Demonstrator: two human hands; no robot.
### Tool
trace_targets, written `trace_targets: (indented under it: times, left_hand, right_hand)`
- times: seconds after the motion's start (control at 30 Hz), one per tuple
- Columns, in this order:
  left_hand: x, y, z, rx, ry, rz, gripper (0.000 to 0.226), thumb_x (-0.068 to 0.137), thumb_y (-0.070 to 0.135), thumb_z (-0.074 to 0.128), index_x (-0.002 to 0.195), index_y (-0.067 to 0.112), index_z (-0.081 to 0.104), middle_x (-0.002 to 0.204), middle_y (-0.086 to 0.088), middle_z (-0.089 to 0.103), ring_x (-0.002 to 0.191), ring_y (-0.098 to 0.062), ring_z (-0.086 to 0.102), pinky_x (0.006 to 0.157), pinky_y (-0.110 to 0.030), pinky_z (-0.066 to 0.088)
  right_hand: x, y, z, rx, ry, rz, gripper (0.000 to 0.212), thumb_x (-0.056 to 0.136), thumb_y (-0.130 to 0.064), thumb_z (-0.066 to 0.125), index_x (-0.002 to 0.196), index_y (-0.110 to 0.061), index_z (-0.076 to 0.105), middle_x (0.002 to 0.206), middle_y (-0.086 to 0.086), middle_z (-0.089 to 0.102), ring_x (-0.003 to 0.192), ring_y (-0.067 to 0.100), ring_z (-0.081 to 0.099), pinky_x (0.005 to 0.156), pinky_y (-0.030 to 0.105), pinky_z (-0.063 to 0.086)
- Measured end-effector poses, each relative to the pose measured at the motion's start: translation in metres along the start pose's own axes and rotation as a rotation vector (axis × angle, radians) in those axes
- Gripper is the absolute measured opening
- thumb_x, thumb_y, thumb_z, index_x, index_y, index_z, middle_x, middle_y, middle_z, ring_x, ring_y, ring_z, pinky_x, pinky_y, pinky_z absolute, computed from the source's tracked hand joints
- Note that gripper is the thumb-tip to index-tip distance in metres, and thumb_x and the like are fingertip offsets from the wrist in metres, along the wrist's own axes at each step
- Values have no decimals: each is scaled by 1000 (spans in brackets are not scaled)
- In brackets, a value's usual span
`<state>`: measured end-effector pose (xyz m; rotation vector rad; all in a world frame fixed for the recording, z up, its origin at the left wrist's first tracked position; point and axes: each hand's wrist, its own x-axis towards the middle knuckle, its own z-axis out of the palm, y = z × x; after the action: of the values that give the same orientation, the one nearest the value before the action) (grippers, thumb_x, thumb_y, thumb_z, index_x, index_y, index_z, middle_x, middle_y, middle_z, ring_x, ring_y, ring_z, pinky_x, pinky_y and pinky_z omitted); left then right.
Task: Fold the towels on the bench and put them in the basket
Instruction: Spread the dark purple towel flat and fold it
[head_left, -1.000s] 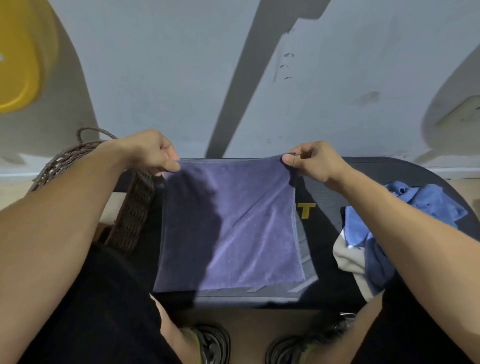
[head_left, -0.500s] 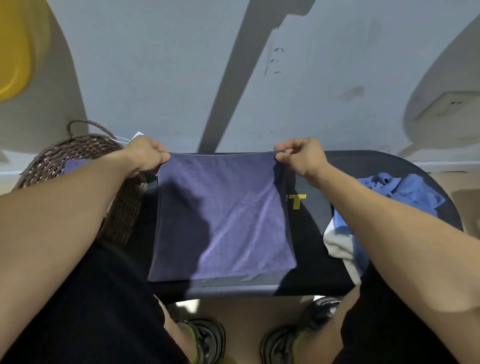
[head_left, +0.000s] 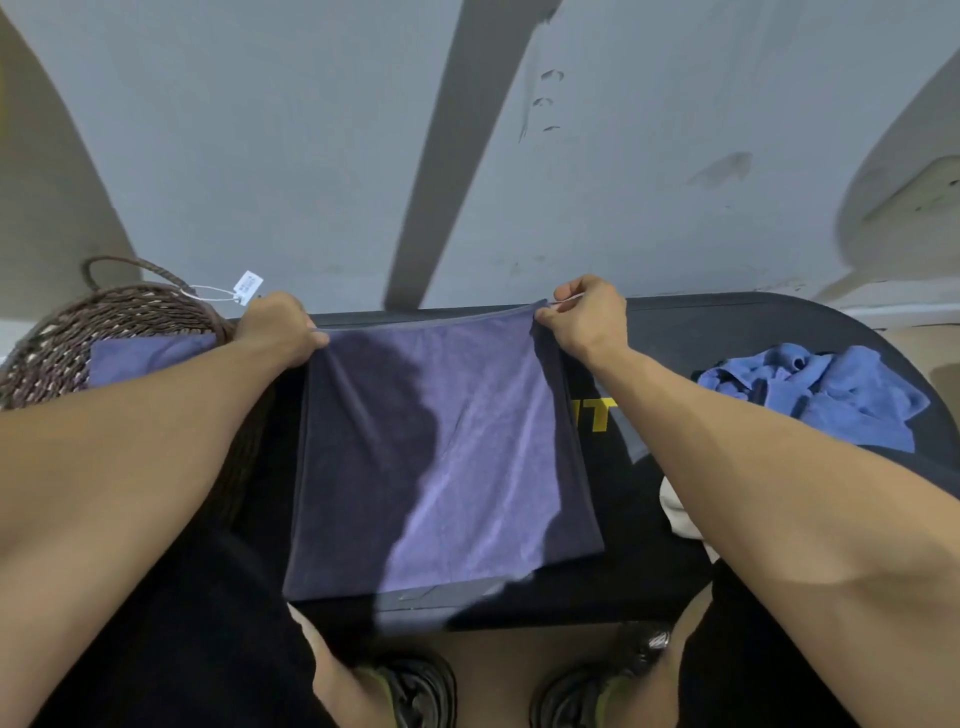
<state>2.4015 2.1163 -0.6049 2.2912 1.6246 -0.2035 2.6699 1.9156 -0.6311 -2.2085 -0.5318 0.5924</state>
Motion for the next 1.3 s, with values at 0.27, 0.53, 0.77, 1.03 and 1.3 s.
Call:
trace_targets:
  times: [0.27,0.53,0.77,1.03,1.3]
  left_hand:
    - [-5,15,-6,22,105,44,27,93,15,55,111,-4,61,119,-27,62,115,-43,55,95,-42,44]
    - [-78,92,19,86,-169,547,41,86,31,66,121,15,54,118,-9,48,112,-28,46,97,-33,39]
    - [-87,81,42,289,-359,426,86,91,53,58,156,33,6,161,-11,0,146,-33,7,109,-60,33]
    - [-80,55,51,257,-285,462,85,88,69,48,153,45,0,164,6,-7,151,-22,-9,115,-67,11]
    - [-92,53,44,253,-224,475,89,86,56,60,156,28,13,164,-10,1,151,-24,1,120,-54,16]
  right_hand:
    - [-10,-3,-14,-232,-91,1,35,87,-44,70,88,-8,70,81,4,65,77,18,57,68,30,49]
    - [-73,-7,-54,-519,-640,205,34,88,-36,72,88,-2,70,73,7,73,51,16,67,50,25,50]
    - [-147,29,-68,-794,-778,108,50,78,-61,72,77,-11,73,58,-1,69,47,7,55,54,23,45]
    - [-172,72,-79,-618,-611,39,19,73,-30,84,72,-13,74,60,2,72,44,5,58,63,29,58]
    - [-156,62,-82,-771,-788,135,21,78,-32,80,76,-12,78,63,-3,74,45,-1,60,53,20,49]
